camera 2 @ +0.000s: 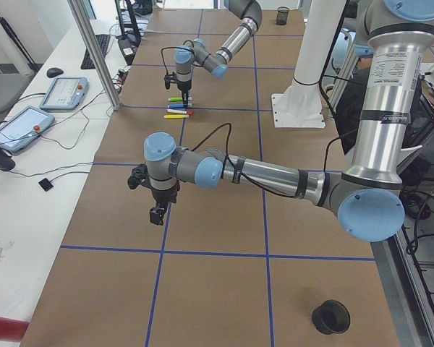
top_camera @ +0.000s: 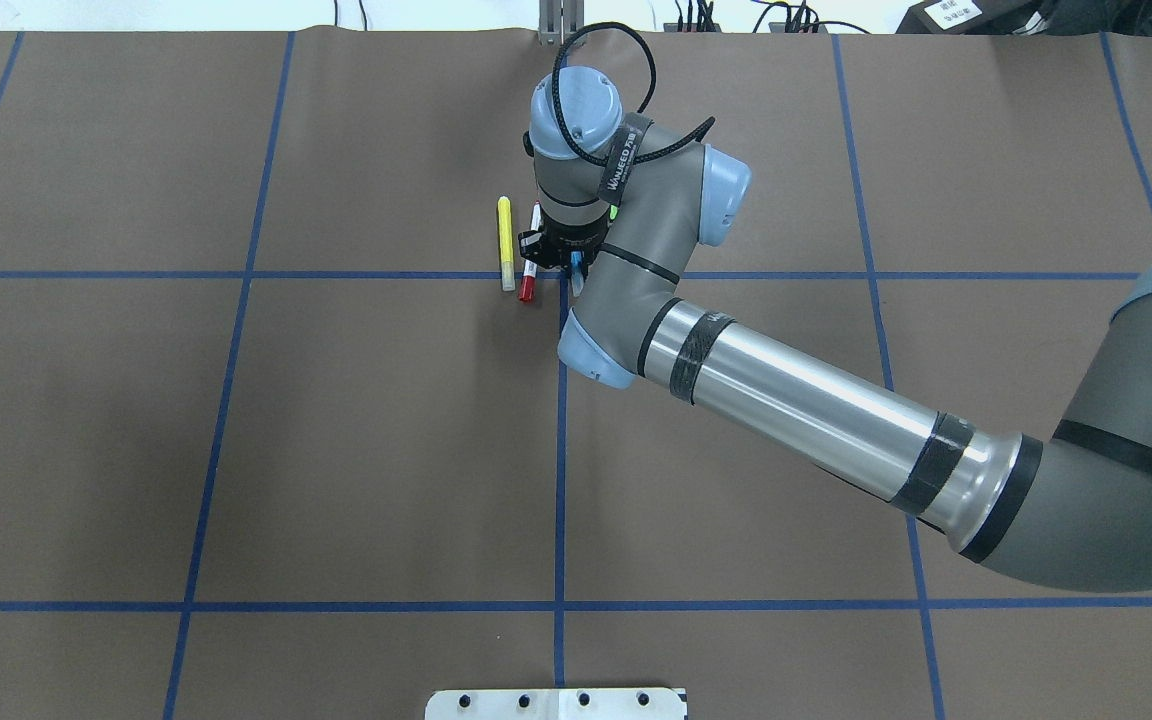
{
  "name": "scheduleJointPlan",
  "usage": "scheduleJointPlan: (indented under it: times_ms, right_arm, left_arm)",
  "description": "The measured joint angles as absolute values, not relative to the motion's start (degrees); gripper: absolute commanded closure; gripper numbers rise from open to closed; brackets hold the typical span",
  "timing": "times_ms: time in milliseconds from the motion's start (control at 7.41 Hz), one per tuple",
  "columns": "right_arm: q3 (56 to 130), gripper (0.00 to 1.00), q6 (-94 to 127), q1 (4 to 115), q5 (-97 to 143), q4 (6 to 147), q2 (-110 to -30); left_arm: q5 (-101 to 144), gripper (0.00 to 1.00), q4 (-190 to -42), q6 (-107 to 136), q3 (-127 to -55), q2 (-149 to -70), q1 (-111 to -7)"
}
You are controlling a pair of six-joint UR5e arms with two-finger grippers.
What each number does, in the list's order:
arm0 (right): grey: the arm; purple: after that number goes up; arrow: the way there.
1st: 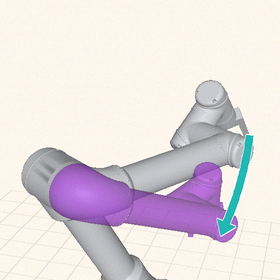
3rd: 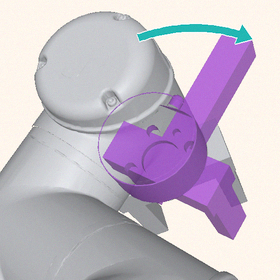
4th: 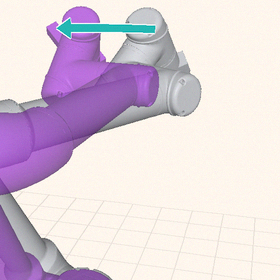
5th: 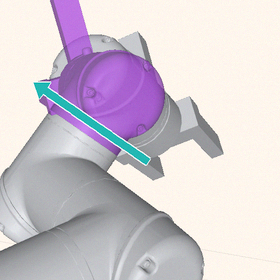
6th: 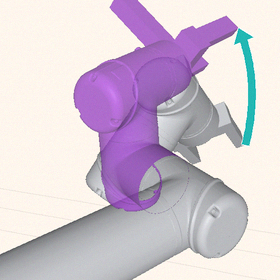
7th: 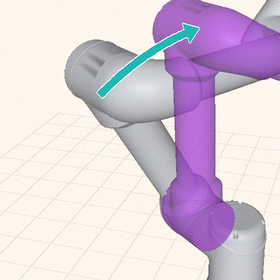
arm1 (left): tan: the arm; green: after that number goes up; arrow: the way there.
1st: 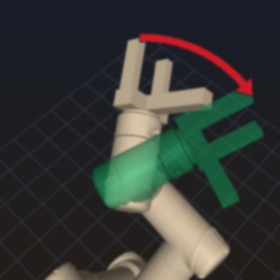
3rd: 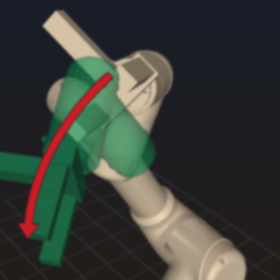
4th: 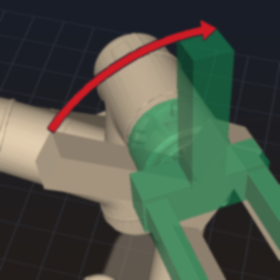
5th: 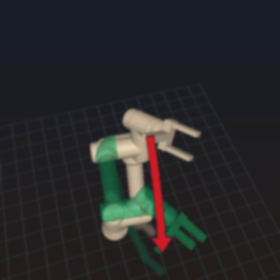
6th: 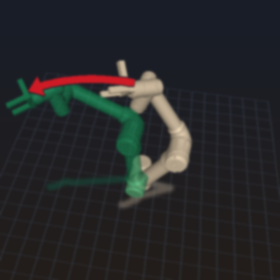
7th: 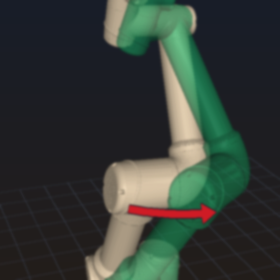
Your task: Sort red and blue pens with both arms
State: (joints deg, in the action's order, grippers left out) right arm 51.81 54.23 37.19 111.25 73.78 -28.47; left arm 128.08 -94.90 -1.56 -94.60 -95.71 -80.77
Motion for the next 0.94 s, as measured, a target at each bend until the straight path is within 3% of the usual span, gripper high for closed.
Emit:
scheduleJointPlan:
  times_ms: [405, 945]
  right_arm:
    - [56.00, 1.00, 54.29, 38.31, 113.15, 76.80, -28.43]
    - [72.87, 1.00, 52.51, 40.91, 115.44, 83.35, -37.04]
  left_arm:
    - [128.14, 0.00, -94.84, -1.50, -94.68, -95.71, -80.84]
    - [128.14, 0.00, -94.83, -1.49, -95.15, -95.71, -80.92]
